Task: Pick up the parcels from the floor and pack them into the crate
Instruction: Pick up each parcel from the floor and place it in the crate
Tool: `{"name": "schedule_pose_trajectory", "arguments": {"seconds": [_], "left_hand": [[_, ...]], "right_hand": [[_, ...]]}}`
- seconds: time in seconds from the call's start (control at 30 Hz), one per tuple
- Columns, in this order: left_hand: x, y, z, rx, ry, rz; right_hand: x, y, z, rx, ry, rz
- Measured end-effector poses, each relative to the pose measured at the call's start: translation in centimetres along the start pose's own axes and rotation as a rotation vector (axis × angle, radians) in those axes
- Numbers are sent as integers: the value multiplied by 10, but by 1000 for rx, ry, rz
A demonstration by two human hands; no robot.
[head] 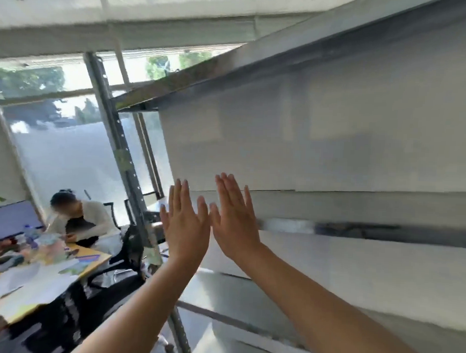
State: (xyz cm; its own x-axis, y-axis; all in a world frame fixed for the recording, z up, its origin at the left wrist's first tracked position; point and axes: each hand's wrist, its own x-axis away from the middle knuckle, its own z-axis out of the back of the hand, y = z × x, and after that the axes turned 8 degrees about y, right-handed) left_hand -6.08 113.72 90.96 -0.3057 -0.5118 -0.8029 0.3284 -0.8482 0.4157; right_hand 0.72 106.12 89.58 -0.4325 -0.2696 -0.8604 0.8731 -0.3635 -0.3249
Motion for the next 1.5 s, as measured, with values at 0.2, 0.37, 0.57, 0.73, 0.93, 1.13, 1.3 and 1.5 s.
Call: {"name": "schedule_pose_trajectory", "arguments": {"seconds": [0.2,0.37,0.57,0.73,0.93,1.13,1.3,1.5], "left_hand": [[45,67,-12,137,-103,-288],[140,158,-30,290,-331,-468],[272,288,-17,516,-494,-719],[397,403,-5,688,-606,-769],[573,543,7,760,-829,-938],[679,686,53,906,-933,-1011],[770,762,76,998,-1027,-1159],[883,825,77,1050,-1216,-1153]], "right_hand": [[36,49,97,228,20,-104],[124,100,212,467,2,-239],[235,146,365,670,109,-490],[345,177,485,739,102,-687],[465,211,663,919,116,-1023],[536,228,838,1099,160,-1230],[597,240,930,1190,220,-1374],[670,277,1032,1215,213,-1600]]}}
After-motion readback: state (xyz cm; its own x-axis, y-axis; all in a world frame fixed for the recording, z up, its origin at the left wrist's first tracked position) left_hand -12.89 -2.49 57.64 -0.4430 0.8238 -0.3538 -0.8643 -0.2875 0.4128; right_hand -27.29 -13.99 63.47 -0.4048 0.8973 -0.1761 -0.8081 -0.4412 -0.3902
